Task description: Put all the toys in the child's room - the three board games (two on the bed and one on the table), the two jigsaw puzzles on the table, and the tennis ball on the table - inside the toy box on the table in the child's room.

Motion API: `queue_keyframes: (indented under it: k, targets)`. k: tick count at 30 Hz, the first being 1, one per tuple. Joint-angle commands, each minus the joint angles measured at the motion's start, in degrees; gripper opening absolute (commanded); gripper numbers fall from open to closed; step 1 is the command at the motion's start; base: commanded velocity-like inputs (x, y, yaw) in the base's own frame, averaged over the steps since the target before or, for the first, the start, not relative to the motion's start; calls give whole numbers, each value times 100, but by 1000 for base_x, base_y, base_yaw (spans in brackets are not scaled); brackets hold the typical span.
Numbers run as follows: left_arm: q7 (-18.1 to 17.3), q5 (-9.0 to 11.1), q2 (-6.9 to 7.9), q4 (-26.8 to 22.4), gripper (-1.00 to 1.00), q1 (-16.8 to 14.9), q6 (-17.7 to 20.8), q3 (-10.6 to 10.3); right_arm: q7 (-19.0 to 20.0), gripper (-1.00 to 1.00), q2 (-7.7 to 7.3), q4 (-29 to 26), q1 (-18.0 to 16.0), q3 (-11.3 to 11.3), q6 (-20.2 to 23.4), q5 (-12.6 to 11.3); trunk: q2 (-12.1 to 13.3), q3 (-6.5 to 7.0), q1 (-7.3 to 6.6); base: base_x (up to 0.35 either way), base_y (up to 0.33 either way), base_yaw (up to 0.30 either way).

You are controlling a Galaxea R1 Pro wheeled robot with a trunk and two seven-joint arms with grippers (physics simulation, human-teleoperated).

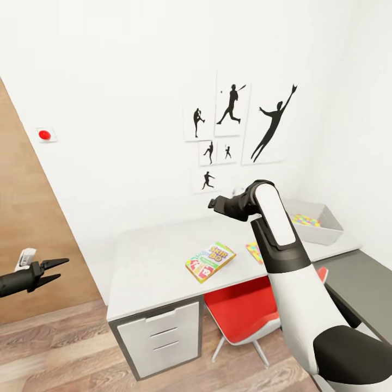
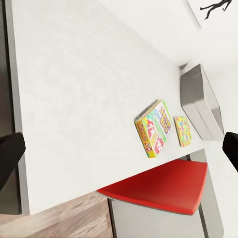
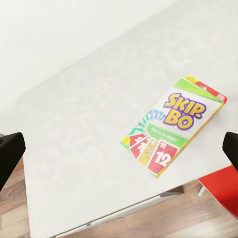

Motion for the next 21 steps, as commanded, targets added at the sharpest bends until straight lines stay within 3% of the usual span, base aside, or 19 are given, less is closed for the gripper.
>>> queue_keyframes:
  k: [1, 16, 21]
  targets:
    - [-8, 35, 5, 3, 100, -7, 34, -23, -58, 100, 1, -3, -8, -1, 49, -49, -14, -14, 4, 32, 9, 7]
    - [-15, 40, -7, 3, 100, -6, 34, -26, -48, 100, 49, -3, -8, 0, 52, -48, -14, -16, 4, 93, -7, 1]
    - [-14, 42, -11, 4, 100, -6, 34, -28, -47, 100, 59, -1, -8, 0, 54, -49, -14, -16, 4, 75, -119, 9]
